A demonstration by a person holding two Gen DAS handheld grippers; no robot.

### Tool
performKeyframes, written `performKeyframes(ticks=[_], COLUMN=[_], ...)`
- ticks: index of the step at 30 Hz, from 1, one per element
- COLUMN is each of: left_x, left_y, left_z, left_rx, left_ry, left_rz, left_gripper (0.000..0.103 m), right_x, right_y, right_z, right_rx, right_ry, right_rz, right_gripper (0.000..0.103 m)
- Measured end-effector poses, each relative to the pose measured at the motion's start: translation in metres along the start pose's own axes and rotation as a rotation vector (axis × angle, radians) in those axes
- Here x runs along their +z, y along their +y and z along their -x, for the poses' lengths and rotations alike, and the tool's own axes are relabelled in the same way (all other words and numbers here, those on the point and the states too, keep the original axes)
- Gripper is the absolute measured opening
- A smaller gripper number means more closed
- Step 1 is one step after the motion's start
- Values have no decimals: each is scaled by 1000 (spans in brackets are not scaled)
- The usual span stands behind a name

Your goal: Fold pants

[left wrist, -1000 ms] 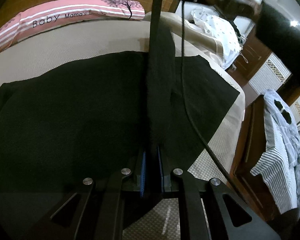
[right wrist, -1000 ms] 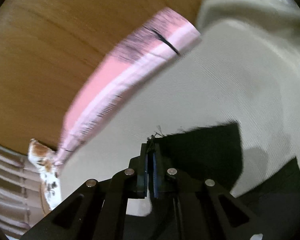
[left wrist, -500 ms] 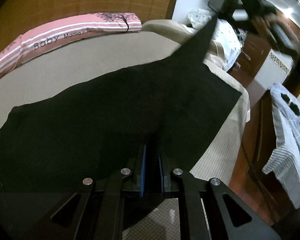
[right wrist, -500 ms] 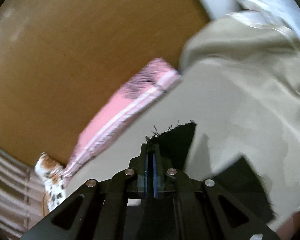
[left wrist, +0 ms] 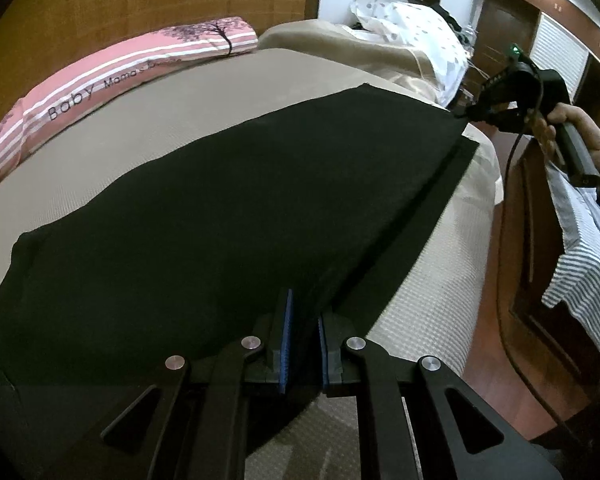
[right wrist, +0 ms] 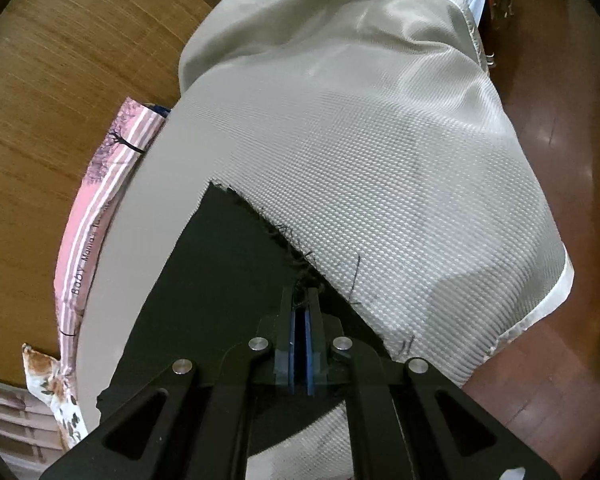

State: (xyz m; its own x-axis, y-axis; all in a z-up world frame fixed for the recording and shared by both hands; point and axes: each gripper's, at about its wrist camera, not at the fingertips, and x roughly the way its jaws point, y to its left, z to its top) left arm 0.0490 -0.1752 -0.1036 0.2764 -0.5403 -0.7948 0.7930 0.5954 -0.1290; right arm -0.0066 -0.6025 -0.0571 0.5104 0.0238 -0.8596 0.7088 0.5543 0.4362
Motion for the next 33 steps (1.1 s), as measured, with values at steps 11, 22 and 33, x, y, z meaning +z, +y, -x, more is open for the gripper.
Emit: performKeyframes(ticks=[11,22,33], left_x=[-8,0,-8], left_y=[0,8,88], left_z=[0,1,85], left_rx=[-54,-90,-12], left_ry=[18,53,-138], left_rz=[-42,46,229], left_gripper=[12,21,52], right_x=[-24,-28,-25], right_y=[-25,-10,72], right_z=[3,-5,37], right_rx=[-48,-141,-125], right_ry=[-6,8,-93], right_rz=[-19,82,245], right_gripper=[3,40,64])
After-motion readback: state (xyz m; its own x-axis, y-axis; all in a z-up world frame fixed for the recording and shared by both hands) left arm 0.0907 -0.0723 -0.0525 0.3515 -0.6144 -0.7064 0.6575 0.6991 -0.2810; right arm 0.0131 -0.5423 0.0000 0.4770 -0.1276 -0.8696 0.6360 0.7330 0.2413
